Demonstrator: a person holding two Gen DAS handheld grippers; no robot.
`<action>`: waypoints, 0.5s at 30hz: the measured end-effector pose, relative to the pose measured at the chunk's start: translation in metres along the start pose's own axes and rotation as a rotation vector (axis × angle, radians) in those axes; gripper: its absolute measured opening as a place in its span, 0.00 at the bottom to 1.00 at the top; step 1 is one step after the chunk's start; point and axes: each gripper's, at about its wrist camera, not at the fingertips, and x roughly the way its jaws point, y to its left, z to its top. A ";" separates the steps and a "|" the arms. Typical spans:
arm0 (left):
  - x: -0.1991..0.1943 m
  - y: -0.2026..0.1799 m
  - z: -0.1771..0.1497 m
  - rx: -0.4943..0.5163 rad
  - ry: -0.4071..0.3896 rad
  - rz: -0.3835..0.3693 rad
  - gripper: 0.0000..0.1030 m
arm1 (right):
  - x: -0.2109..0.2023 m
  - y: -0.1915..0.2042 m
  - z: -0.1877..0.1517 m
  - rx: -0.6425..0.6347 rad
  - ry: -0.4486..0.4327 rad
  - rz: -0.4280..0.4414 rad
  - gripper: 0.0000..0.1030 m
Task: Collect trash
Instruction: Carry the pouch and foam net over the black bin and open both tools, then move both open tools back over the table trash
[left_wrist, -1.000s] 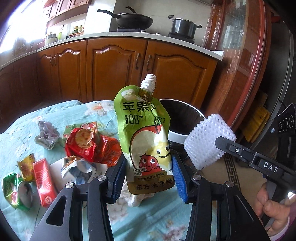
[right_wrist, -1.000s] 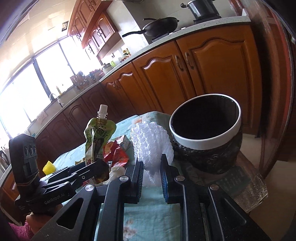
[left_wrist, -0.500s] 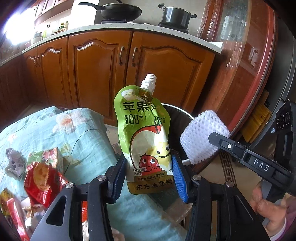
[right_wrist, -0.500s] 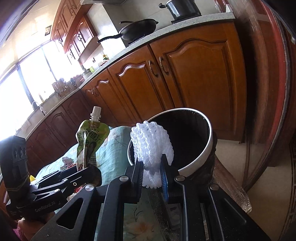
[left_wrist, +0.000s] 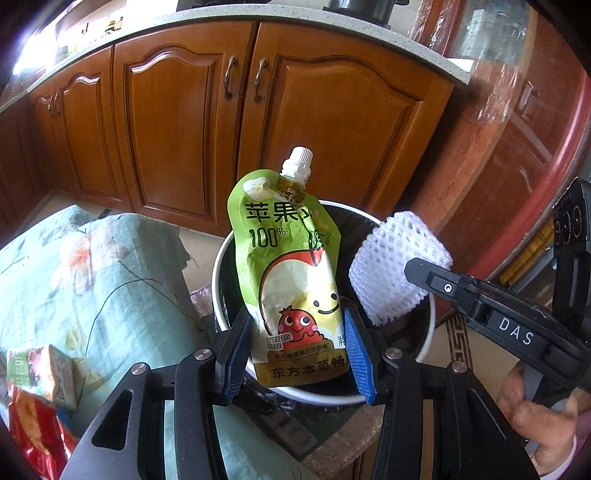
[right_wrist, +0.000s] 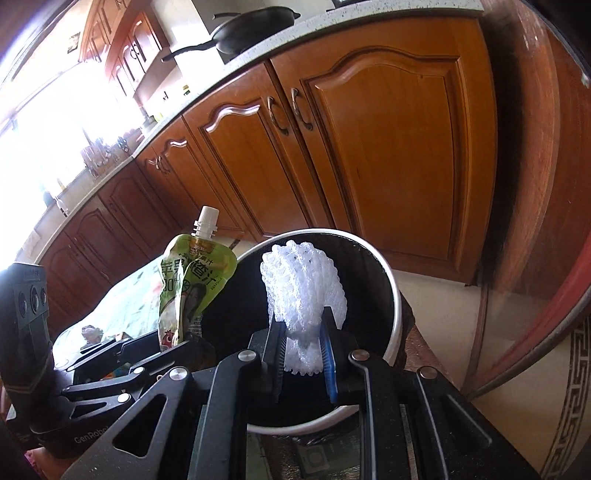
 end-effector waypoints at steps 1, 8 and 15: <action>0.004 0.000 0.002 0.000 0.005 0.001 0.45 | 0.003 -0.002 0.000 0.001 0.010 -0.001 0.17; 0.023 -0.007 0.008 -0.013 0.051 0.029 0.60 | 0.017 -0.014 0.006 0.016 0.036 -0.007 0.41; 0.011 -0.005 -0.007 -0.036 0.036 0.012 0.67 | 0.000 -0.016 -0.002 0.052 -0.024 0.028 0.60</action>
